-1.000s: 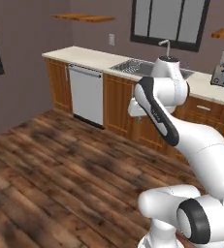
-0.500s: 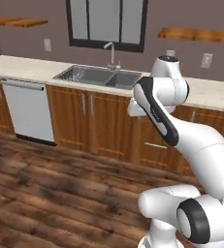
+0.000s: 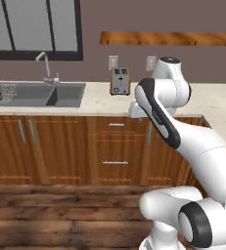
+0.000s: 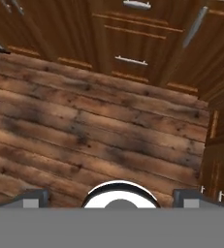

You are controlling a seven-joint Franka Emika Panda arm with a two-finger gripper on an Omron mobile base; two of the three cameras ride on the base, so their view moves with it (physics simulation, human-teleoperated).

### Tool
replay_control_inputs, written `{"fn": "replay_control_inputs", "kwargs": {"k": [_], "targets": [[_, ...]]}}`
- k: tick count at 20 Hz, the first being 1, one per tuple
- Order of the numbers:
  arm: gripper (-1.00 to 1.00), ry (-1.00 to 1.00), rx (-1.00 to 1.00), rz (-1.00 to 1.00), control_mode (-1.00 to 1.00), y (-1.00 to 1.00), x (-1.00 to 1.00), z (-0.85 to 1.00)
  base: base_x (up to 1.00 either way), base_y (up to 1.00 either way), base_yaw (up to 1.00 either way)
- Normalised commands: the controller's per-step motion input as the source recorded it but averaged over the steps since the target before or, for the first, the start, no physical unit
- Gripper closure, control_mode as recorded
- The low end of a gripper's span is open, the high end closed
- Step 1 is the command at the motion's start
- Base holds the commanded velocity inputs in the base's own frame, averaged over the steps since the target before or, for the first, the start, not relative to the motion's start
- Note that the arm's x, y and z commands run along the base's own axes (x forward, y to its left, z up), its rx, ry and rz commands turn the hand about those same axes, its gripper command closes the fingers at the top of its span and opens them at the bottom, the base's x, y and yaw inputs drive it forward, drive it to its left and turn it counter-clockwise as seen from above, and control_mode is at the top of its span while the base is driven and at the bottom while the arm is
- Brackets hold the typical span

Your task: Pick the candle and jar from the dining table and place them in the open cabinet. Close the cabinet after placing the objects.

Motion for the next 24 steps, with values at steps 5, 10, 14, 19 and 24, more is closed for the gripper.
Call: {"fn": "replay_control_inputs", "kwargs": {"k": [5,10,14,19,24], "targets": [[-1.0,0.0,0.0,0.0,1.0,0.0,0.0,0.0,0.89,0.01,-0.59],[-1.0,0.0,0.0,0.0,1.0,0.0,0.0,0.0,0.54,0.21,-0.61],[-1.0,0.0,0.0,0.0,1.0,0.0,0.0,0.0,0.01,0.43,-0.57],[-1.0,0.0,0.0,0.0,1.0,0.0,0.0,0.0,0.0,0.49,-0.54],[-1.0,0.0,0.0,0.0,1.0,0.0,0.0,0.0,0.0,0.49,-0.51]]}}
